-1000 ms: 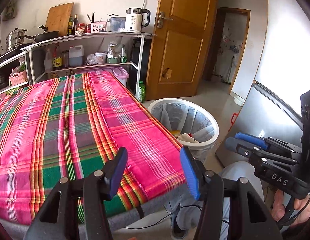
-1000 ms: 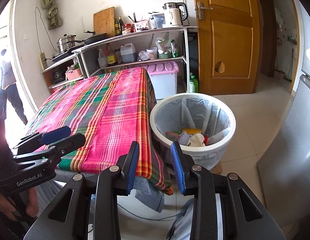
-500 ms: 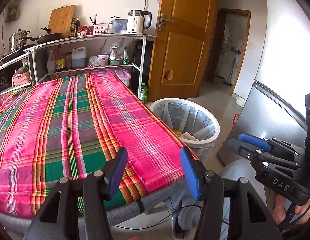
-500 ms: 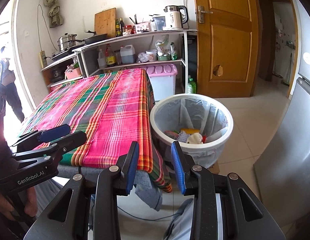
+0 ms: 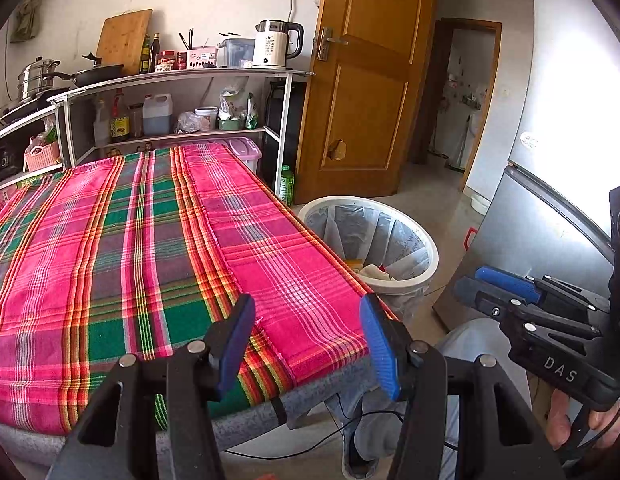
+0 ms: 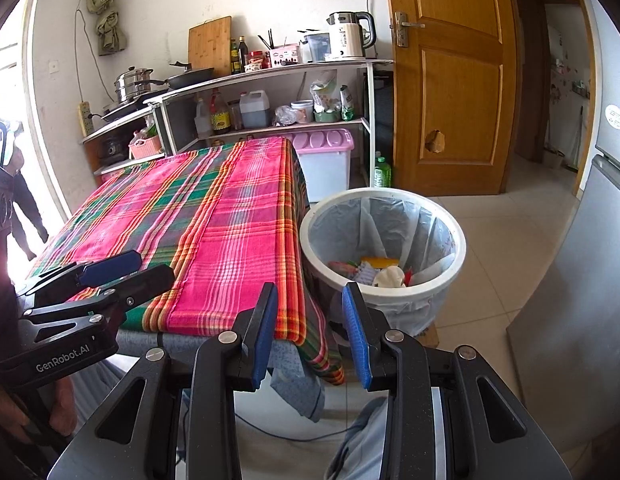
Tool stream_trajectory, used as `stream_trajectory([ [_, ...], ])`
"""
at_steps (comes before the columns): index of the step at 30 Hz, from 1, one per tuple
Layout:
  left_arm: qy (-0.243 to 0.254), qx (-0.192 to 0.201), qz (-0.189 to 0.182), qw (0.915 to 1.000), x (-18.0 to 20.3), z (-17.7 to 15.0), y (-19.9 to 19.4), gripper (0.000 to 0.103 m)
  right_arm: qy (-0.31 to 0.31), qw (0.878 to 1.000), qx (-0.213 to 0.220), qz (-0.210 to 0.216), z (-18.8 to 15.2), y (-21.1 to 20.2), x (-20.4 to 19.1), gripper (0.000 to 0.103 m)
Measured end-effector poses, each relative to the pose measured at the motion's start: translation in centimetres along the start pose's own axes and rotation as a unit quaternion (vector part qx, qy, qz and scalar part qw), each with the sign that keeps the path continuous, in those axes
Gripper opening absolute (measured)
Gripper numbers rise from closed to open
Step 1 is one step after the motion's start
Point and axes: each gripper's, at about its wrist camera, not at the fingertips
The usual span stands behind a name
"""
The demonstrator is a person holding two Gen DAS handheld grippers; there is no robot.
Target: Collect trash
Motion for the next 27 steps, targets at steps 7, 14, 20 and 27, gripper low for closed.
stream_trajectory([
  [7,0.001,0.0,-0.001,1.0,0.06,-0.02,0.01,0.057,0.0,1.0,-0.001,0.0,-0.01,0.01,-0.03,0.035],
  [14,0.002,0.0,-0.001,1.0,0.16,-0.02,0.04,0.057,0.0,1.0,-0.002,0.0,-0.07,0.04,-0.02,0.035],
  [20,0.001,0.0,-0.001,1.0,0.18,-0.03,0.05,0.057,0.0,1.0,-0.003,0.001,-0.11,0.05,-0.07,0.035],
  [27,0.001,0.0,-0.001,1.0,0.19,-0.04,0.07,0.057,0.0,1.0,-0.003,0.001,-0.11,0.05,-0.07,0.035],
])
Point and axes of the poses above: each gripper's, at about its wrist camera, not at the fingertips, and y roughly the way its jaws point, x to its right, z to its top, and after that the axes turned 8 degrees about -z, right-handed
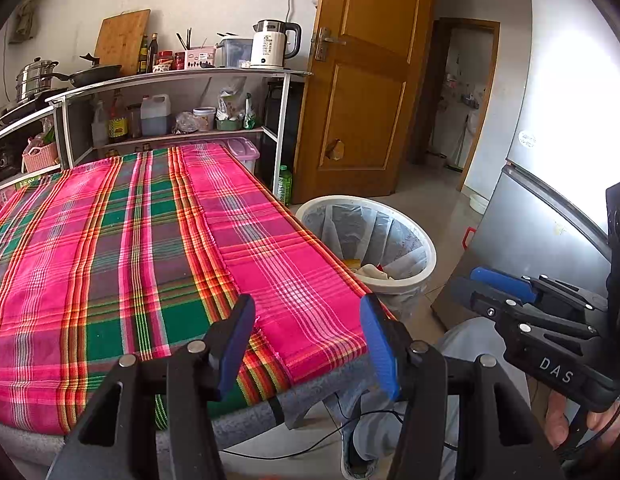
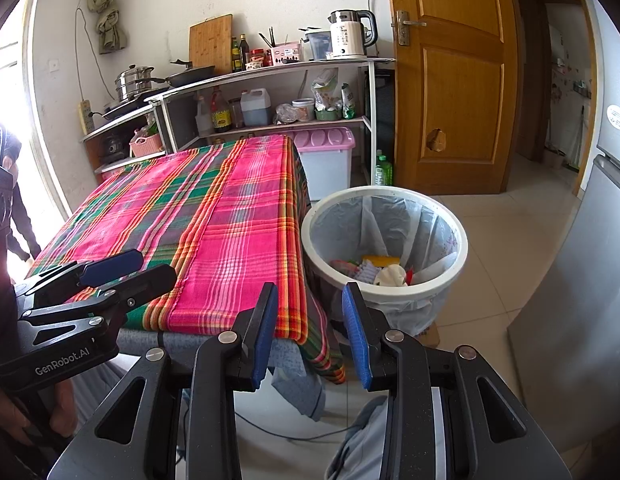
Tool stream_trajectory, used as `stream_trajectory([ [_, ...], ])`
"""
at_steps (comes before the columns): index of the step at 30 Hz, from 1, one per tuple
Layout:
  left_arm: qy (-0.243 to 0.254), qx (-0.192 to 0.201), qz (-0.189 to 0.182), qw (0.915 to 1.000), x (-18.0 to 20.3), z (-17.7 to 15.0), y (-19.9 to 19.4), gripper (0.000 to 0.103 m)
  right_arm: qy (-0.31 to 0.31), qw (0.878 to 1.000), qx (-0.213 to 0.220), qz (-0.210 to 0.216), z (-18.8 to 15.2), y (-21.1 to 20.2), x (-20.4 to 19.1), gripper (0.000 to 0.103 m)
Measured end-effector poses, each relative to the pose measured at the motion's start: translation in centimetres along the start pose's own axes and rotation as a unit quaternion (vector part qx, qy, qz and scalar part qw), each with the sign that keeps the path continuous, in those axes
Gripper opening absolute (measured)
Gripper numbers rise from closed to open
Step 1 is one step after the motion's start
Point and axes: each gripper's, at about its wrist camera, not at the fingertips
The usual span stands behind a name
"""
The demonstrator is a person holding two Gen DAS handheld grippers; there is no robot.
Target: Collect trash
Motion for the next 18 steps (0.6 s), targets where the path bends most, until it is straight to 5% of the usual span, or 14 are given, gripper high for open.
stream_trajectory([
  [18,0.0,0.001,0.0,1.0,0.15,-0.01,0.03,0.057,0.0,1.0,0.0,0.0,0.01,0.05,-0.03,0.035],
])
Point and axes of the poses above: each gripper's, at about its wrist camera, not at the fingertips, and y roughly the way its jaws point, x to its right, z to its top, and after that the axes turned 8 degrees about -z, right-handed
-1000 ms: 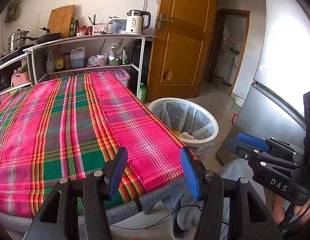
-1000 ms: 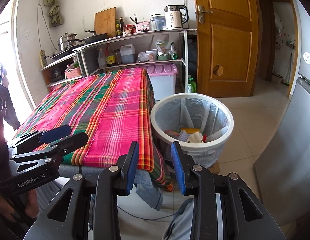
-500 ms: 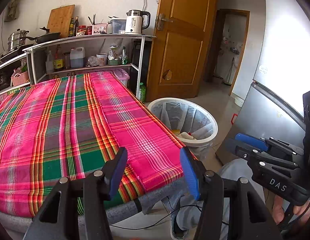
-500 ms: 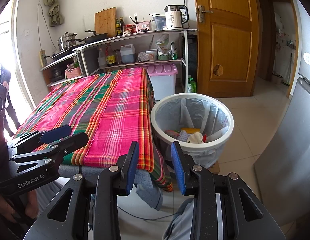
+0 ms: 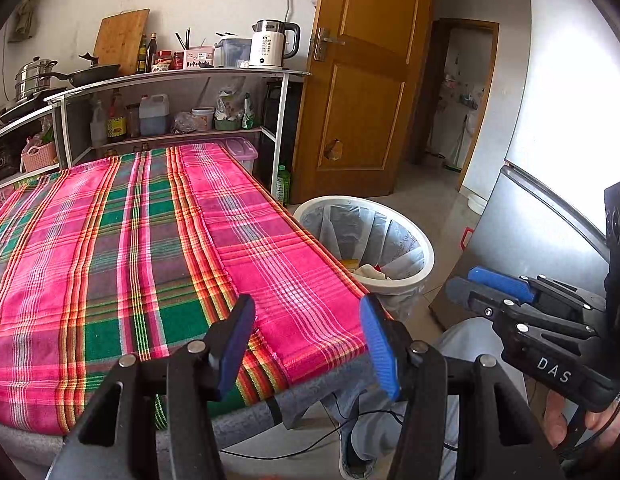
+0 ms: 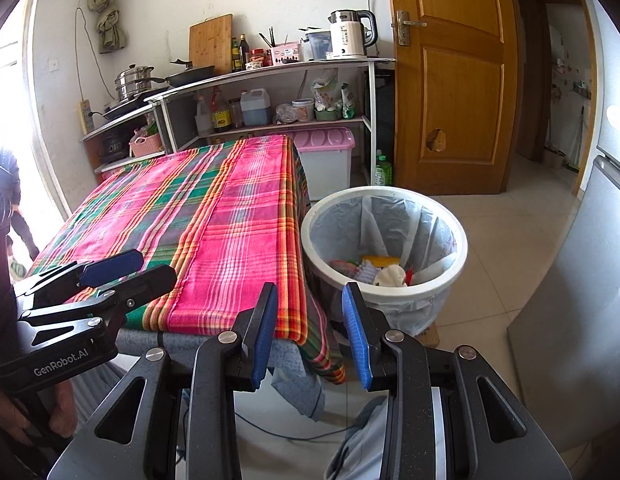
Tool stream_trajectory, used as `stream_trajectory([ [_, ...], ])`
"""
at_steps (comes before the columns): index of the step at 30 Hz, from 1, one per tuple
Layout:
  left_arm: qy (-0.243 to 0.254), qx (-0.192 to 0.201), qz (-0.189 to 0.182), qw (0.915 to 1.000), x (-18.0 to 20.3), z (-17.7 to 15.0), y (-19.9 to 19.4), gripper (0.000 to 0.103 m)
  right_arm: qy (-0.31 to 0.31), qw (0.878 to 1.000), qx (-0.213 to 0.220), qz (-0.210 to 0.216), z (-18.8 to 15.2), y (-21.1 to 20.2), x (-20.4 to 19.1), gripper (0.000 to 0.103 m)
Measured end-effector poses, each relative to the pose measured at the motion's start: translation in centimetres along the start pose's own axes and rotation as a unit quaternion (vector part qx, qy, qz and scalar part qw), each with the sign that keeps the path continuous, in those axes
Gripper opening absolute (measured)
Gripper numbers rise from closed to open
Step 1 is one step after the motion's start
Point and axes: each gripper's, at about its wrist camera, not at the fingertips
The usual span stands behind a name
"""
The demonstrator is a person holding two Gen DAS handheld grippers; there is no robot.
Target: Collect trash
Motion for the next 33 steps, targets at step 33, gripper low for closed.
stream_trajectory([
  [33,0.003,-0.002,-0.006,1.0,0.63,-0.36,0.4,0.057,-0.002,1.0,-0.002,0.001,0.05,0.32,0.24,0.035],
])
Point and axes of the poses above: each gripper's, at about its wrist camera, not at the fingertips, and y roughly the way its jaws point, x to its right, z to its top, and after that the axes turned 8 degrees about -z, right-handed
